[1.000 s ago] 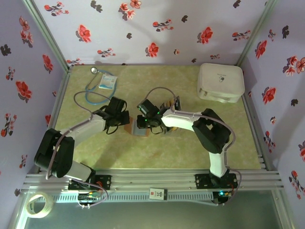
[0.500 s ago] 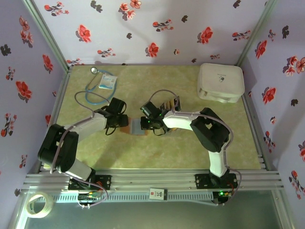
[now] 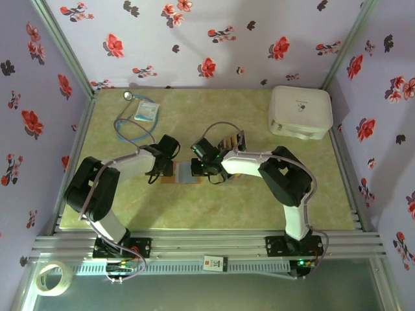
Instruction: Put the credit cards into the card holder
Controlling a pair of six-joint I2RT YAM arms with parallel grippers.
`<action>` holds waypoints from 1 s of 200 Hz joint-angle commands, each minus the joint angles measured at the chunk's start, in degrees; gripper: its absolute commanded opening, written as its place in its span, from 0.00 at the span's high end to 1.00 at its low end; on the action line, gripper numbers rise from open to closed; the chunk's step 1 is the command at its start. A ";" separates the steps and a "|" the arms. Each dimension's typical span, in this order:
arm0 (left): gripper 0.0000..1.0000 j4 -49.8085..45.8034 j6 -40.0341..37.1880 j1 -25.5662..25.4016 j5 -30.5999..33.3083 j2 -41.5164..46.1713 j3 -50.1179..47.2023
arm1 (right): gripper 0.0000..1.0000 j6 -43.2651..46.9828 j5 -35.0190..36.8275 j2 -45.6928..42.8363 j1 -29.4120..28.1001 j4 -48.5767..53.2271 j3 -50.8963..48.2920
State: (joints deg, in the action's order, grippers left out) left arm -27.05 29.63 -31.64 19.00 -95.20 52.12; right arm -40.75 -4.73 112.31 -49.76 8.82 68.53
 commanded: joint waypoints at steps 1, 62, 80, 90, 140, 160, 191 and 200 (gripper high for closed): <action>0.40 -1.85 -1.06 -0.83 1.39 -2.18 0.29 | 0.88 -0.31 0.91 2.21 0.28 2.38 -0.28; 0.32 -3.32 -1.72 -0.66 -0.74 6.28 2.68 | 0.88 0.84 0.73 1.88 0.29 4.05 1.45; 0.30 -3.54 -1.29 -0.36 -3.62 9.98 3.73 | 0.88 1.07 0.62 1.89 0.40 4.57 1.93; 0.27 -3.37 -0.83 -0.30 -5.49 11.81 4.16 | 0.88 1.23 0.52 1.86 0.37 4.78 2.14; 0.21 3.34 3.07 -0.27 -18.69 15.76 2.71 | 0.88 1.38 0.43 1.55 0.45 5.06 2.48; 0.21 8.09 6.31 -0.27 -22.63 15.15 0.16 | 0.88 1.38 0.42 1.23 0.54 5.07 2.51; 0.23 14.96 10.16 -0.19 -24.06 15.00 -5.93 | 0.88 1.46 0.51 -0.32 1.13 5.34 2.79; 0.24 16.51 10.64 -0.10 -24.19 15.13 -7.73 | 0.88 1.59 0.51 -0.64 1.25 5.57 2.91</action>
State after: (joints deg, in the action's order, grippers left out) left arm -16.64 36.23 -31.99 -2.04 -79.72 48.73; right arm -40.49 -4.75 112.79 -49.36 11.00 70.17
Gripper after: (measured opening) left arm 0.774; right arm 0.121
